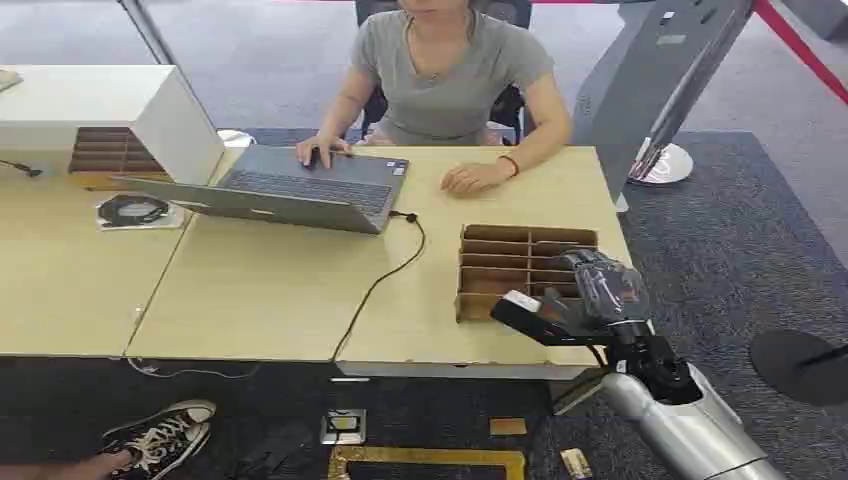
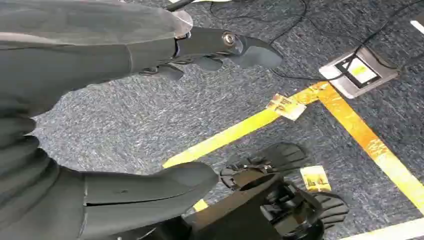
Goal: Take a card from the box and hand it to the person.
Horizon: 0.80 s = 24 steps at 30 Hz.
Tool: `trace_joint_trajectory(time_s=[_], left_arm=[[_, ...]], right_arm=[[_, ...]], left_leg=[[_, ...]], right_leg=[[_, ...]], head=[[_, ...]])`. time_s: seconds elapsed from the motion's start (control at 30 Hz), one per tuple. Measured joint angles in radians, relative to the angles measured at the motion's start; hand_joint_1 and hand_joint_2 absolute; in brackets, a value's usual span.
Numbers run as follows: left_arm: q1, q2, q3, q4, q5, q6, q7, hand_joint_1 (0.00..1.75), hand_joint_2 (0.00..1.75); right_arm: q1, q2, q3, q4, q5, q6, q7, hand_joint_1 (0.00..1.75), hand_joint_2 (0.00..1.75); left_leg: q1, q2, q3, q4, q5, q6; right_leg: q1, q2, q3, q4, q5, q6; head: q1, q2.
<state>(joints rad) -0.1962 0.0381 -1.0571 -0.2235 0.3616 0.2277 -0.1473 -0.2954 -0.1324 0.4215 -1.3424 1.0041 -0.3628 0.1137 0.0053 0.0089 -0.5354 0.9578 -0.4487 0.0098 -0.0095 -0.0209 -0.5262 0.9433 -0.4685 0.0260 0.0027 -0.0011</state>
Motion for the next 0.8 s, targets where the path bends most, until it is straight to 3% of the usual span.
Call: trace_joint_trajectory(time_s=[0.3, 0.6, 0.73, 0.8], left_arm=[[0.0, 0.0, 0.0, 0.0, -0.003, -0.002, -0.002, 0.0, 1.75], [0.001, -0.001, 0.0, 0.0, -0.01, -0.012, -0.004, 0.0, 1.75], [0.003, -0.001, 0.0, 0.0, -0.01, -0.018, -0.004, 0.0, 1.75], [0.005, -0.001, 0.0, 0.0, -0.01, -0.018, -0.004, 0.0, 1.75]], right_arm=[[-0.014, 0.007, 0.023, 0.045, 0.062, -0.003, 0.039, 0.84, 1.75], [-0.014, 0.007, 0.038, 0.063, 0.176, 0.008, 0.101, 0.93, 1.75], [-0.014, 0.007, 0.043, 0.066, 0.193, 0.008, 0.108, 1.05, 1.75], [-0.015, 0.007, 0.045, 0.069, 0.199, 0.008, 0.112, 1.61, 1.75]], left_leg=[[0.0, 0.0, 0.0, 0.0, 0.0, 0.0], [0.0, 0.0, 0.0, 0.0, 0.0, 0.0], [0.0, 0.0, 0.0, 0.0, 0.0, 0.0], [0.0, 0.0, 0.0, 0.0, 0.0, 0.0]], right_leg=[[0.0, 0.0, 0.0, 0.0, 0.0, 0.0], [0.0, 0.0, 0.0, 0.0, 0.0, 0.0], [0.0, 0.0, 0.0, 0.0, 0.0, 0.0], [0.0, 0.0, 0.0, 0.0, 0.0, 0.0]], head=[[-0.001, 0.0], [0.0, 0.0], [0.0, 0.0], [0.0, 0.0]])
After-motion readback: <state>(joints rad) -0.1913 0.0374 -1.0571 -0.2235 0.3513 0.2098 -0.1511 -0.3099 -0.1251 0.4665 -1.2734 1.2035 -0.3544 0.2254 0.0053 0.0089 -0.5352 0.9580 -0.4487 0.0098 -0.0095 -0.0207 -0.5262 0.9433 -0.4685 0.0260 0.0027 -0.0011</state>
